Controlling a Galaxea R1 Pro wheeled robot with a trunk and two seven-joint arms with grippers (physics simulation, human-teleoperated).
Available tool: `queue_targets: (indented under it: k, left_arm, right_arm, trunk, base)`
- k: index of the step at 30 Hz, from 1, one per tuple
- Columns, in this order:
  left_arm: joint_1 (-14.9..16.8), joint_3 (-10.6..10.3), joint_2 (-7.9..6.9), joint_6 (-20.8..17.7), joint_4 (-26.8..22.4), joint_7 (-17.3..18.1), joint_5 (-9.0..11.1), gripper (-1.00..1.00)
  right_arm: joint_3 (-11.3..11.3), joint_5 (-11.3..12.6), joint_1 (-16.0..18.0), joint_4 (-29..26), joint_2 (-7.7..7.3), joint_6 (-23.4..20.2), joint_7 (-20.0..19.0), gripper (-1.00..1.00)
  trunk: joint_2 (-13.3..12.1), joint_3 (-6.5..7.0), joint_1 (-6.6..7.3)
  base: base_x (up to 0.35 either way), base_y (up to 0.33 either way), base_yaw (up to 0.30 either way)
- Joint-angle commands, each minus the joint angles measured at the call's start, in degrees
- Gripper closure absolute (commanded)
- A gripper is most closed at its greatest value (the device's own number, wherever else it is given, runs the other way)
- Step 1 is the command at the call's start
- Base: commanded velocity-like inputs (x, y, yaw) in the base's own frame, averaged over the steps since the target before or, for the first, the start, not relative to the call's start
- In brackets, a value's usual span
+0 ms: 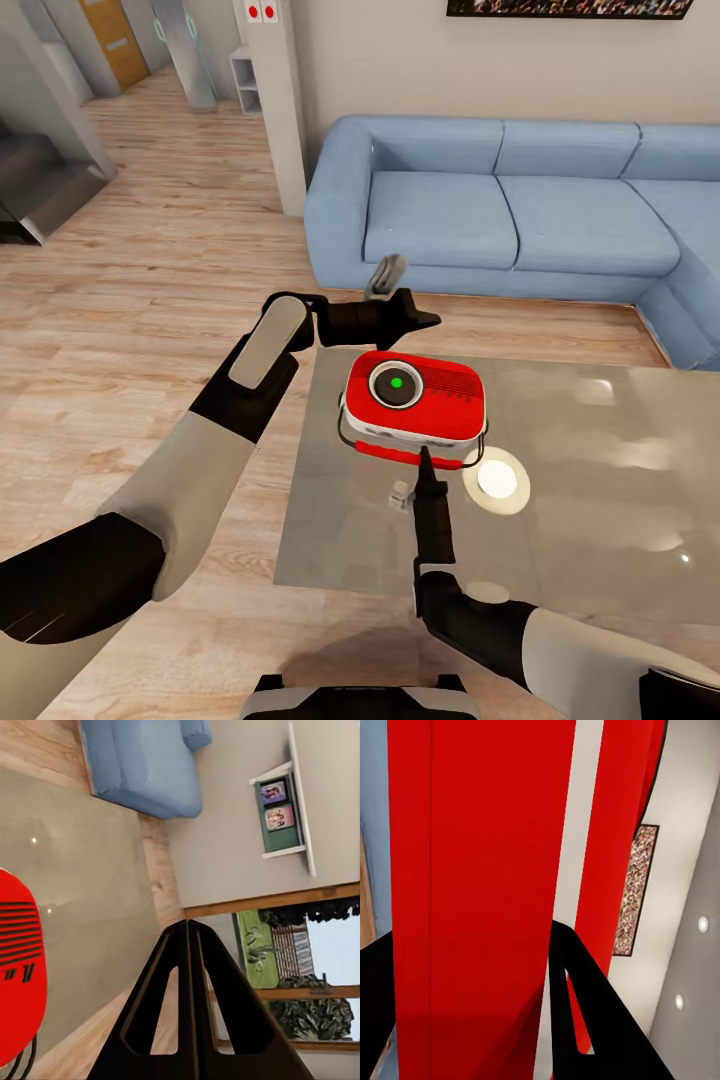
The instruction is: Turn on the radio receiver that's on the table in the living room.
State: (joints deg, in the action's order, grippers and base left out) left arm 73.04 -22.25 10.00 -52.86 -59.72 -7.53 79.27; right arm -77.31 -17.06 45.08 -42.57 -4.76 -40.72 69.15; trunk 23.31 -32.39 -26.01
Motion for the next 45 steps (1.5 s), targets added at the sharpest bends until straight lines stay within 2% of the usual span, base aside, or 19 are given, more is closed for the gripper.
queue_targets:
  k: [1, 6, 9, 12, 14, 15, 17, 18, 20, 23, 27, 32, 36, 38, 39, 40, 41, 43, 45]
  left_arm:
    - [0.0, 0.0, 0.0, 0.0, -0.1, -0.2, 0.1, 1.0]
    - [0.0, -0.1, 0.0, -0.1, -0.3, -0.6, 0.2, 1.0]
    - [0.0, -0.1, 0.0, -0.2, 0.1, -0.6, 0.1, 1.0]
    - [0.0, -0.1, 0.0, -0.3, 1.1, -0.6, -0.1, 1.0]
    - [0.0, 0.0, 0.0, -0.4, 2.8, -0.6, -0.3, 1.0]
    - [0.0, 0.0, 0.0, -0.4, 3.4, -0.6, -0.3, 1.0]
    - [0.0, 0.1, 0.0, -0.3, 6.0, -0.5, -0.4, 1.0]
    - [0.0, 0.2, 0.0, -0.2, 6.8, -0.4, -0.5, 1.0]
    - [0.0, 0.2, 0.0, 0.0, 10.2, -0.1, -0.8, 1.0]
    - [0.0, 0.1, 0.0, 0.4, 14.5, 0.2, -1.3, 1.0]
    - [0.0, 0.0, -1.25, 2.6, 18.1, 1.5, -3.5, 1.0]
    - [-0.2, -0.1, -2.34, 4.6, 22.9, 5.7, -7.9, 1.0]
    - [-0.6, -0.1, -2.57, 10.2, 30.8, 11.0, -14.8, 1.0]
    - [-0.7, -0.1, -2.65, 14.9, 36.6, 17.5, -19.5, 1.0]
    - [-0.7, -0.1, -2.64, 16.2, 38.2, 19.6, -20.7, 1.0]
    - [-0.7, -0.1, -2.59, 21.1, 44.1, 28.1, -25.6, 1.0]
    - [-0.7, -0.1, -2.6, 23.1, 46.3, 31.9, -27.8, 1.0]
    - [-0.7, -0.1, -2.61, 25.7, 49.1, 36.6, -31.2, 1.0]
    - [-0.7, -0.1, -2.55, 26.8, 50.4, 38.5, -32.9, 1.0]
  right_arm:
    - [0.0, -0.3, 0.0, 0.0, 0.01, -0.3, 0.0, 1.0]
    - [0.5, 0.1, 0.0, -0.1, 0.01, -0.3, -0.6, 1.0]
    - [3.9, 2.1, 0.0, -0.5, -0.06, -0.2, -3.7, 1.0]
    - [12.8, 4.1, 0.0, -4.1, -1.44, -0.1, -10.5, 1.0]
    - [22.3, 4.6, 0.0, -10.2, -4.72, -0.6, -19.0, 1.0]
    - [24.7, 4.7, 0.0, -12.1, -5.67, -1.0, -21.5, 1.0]
    - [33.1, 4.9, 0.0, -21.0, -9.55, -4.3, -33.0, 1.0]
    - [35.0, 4.9, 0.0, -23.3, -10.59, -5.3, -36.1, 1.0]
    - [42.5, 5.0, 0.0, -32.3, -15.0, -9.3, -48.5, 1.0]
    - [50.2, 5.1, 0.0, -40.8, -19.01, -14.1, -61.8, 1.0]
    - [54.6, 5.3, 0.1, -45.6, -21.35, -17.7, -74.2, 1.0]
    - [56.5, 5.8, 1.0, -47.0, -23.02, -19.3, -84.5, 1.0]
    - [57.5, 7.4, 3.5, -47.1, -23.41, -19.3, -93.2, 1.0]
    - [57.7, 8.4, 4.6, -47.0, -23.71, -19.3, -98.0, 1.0]
    - [57.7, 8.6, 4.8, -47.0, -23.75, -19.3, -99.0, 1.0]
    - [57.8, 8.9, 5.3, -46.9, -23.83, -19.3, -101.9, 1.0]
    - [57.8, 9.0, 5.4, -46.9, -23.85, -19.3, -102.8, 1.0]
    - [57.8, 9.1, 5.5, -46.7, -23.83, -19.3, -103.8, 1.0]
    - [57.8, 9.2, 5.6, -46.4, -23.7, -19.3, -104.3, 1.0]
  trunk:
    - [0.0, 0.0, 0.0]
    - [0.0, 0.0, 0.0]
    - [0.0, 0.0, 0.0]
    - [0.0, 0.0, 0.0]
    - [0.0, 0.0, 0.0]
    - [0.0, 0.0, 0.0]
    - [0.0, 0.0, 0.0]
    - [0.0, 0.0, 0.0]
    - [0.0, 0.0, 0.0]
    - [0.0, 0.0, 0.0]
    - [0.0, 0.0, 0.0]
    - [0.0, 0.0, 0.0]
    - [0.0, 0.0, 0.0]
    - [0.0, 0.0, 0.0]
    - [0.0, 0.0, 0.0]
    - [0.0, 0.0, 0.0]
    - [0.0, 0.0, 0.0]
    - [0.0, 0.0, 0.0]
    - [0.0, 0.0, 0.0]
  base:
    - [0.0, 0.0, 0.0]
    - [0.0, 0.0, 0.0]
    - [0.0, 0.0, 0.0]
    - [0.0, 0.0, 0.0]
    - [0.0, 0.0, 0.0]
    - [0.0, 0.0, 0.0]
    - [0.0, 0.0, 0.0]
    - [0.0, 0.0, 0.0]
    - [0.0, 0.0, 0.0]
    - [0.0, 0.0, 0.0]
    - [0.0, 0.0, 0.0]
    - [0.0, 0.0, 0.0]
    - [0.0, 0.0, 0.0]
    - [0.0, 0.0, 0.0]
    - [0.0, 0.0, 0.0]
    - [0.0, 0.0, 0.0]
    - [0.0, 0.0, 0.0]
    - [0.0, 0.0, 0.0]
    - [0.0, 0.0, 0.0]
